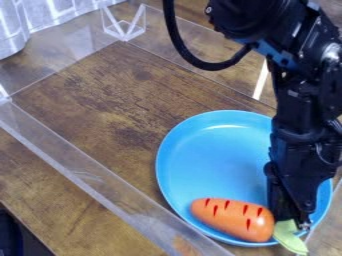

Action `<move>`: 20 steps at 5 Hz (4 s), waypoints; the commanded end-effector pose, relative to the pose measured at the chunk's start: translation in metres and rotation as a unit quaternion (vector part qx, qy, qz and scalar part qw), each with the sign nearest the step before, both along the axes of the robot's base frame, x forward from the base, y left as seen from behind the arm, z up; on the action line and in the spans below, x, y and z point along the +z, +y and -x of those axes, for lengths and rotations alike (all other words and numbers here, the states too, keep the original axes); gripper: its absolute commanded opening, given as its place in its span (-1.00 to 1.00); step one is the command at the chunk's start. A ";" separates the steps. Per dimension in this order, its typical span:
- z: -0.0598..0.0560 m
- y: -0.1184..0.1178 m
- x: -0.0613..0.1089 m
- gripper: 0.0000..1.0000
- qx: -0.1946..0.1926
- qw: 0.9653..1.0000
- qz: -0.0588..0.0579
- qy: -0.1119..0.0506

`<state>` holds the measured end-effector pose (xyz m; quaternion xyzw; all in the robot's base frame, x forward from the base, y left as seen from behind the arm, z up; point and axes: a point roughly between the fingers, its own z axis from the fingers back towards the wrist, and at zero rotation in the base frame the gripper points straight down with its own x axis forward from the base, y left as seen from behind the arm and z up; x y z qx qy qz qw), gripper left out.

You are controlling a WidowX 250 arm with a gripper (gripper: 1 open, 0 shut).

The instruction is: Put the carrot in the blue tray

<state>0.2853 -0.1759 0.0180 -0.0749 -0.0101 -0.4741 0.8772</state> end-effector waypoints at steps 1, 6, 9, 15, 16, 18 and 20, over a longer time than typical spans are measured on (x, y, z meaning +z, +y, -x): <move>0.012 0.005 -0.007 1.00 -0.005 1.000 -0.010 0.020; 0.015 0.008 -0.006 -1.00 -0.004 0.999 -0.010 0.036; 0.016 0.010 -0.004 -1.00 -0.003 0.999 -0.012 0.047; 0.005 0.015 0.012 -1.00 -0.012 0.998 -0.023 0.051; 0.002 0.015 0.016 -1.00 -0.014 0.998 -0.026 0.051; -0.002 0.016 0.023 -1.00 -0.016 0.998 -0.031 0.051; -0.009 0.019 0.031 -1.00 -0.014 0.998 -0.037 0.050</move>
